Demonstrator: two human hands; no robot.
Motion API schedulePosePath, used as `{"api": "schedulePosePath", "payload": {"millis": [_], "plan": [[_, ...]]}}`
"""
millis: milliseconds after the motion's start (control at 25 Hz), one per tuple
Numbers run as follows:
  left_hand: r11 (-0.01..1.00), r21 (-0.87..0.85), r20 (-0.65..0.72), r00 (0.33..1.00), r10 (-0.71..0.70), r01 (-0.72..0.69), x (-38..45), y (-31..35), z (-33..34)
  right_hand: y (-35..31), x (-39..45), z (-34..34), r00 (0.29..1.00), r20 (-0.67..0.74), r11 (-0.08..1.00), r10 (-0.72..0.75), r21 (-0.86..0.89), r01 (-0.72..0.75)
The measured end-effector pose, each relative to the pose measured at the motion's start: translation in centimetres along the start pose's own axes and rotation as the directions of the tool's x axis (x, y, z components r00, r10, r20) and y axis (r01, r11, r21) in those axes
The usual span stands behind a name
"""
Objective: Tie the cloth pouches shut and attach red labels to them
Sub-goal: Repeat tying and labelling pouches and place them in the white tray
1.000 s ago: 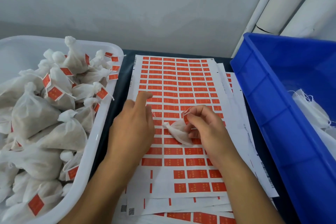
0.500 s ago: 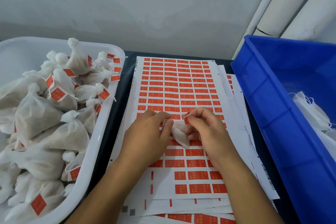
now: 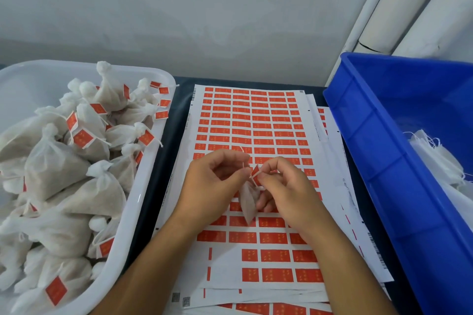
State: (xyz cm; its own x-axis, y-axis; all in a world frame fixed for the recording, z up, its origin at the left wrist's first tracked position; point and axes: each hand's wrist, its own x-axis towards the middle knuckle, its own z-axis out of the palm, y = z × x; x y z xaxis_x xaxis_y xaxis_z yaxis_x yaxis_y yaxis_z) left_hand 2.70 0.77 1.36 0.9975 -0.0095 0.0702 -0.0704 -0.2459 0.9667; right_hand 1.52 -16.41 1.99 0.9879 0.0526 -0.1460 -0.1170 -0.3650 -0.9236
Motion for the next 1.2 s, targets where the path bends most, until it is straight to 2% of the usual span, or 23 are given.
{"api": "schedulePosePath", "payload": {"millis": [240, 440, 640, 920, 1200], "plan": [[1.0, -0.015, 0.056, 0.998, -0.024, 0.025, -0.1, 0.6, -0.4, -0.5, -0.2, -0.6, 0.982, -0.166, 0.991, -0.092, 0.076, 0.106], [1.0, -0.007, 0.169, 0.986, 0.009, -0.008, -0.3, 1.0, -0.8, -0.7, -0.5, -1.0, 0.98, -0.112, 0.978, -0.164, 0.109, 0.176], [1.0, 0.021, 0.263, 0.965, 0.017, -0.023, -0.6, 1.3, -0.6, -0.6, -0.7, -0.9, 0.967, -0.13, 0.976, -0.219, -0.015, 0.218], [0.999, -0.009, 0.232, 0.972, 0.038, -0.037, -0.7, 1.4, -0.2, -0.4, -0.8, -0.7, 0.944, -0.204, 0.961, -0.261, -0.148, 0.233], [0.998, 0.004, 0.154, 0.986, 0.059, -0.06, -0.8, 1.6, 0.1, -0.5, -0.8, -0.6, 0.954, -0.163, 0.965, -0.251, -0.124, 0.233]]}}
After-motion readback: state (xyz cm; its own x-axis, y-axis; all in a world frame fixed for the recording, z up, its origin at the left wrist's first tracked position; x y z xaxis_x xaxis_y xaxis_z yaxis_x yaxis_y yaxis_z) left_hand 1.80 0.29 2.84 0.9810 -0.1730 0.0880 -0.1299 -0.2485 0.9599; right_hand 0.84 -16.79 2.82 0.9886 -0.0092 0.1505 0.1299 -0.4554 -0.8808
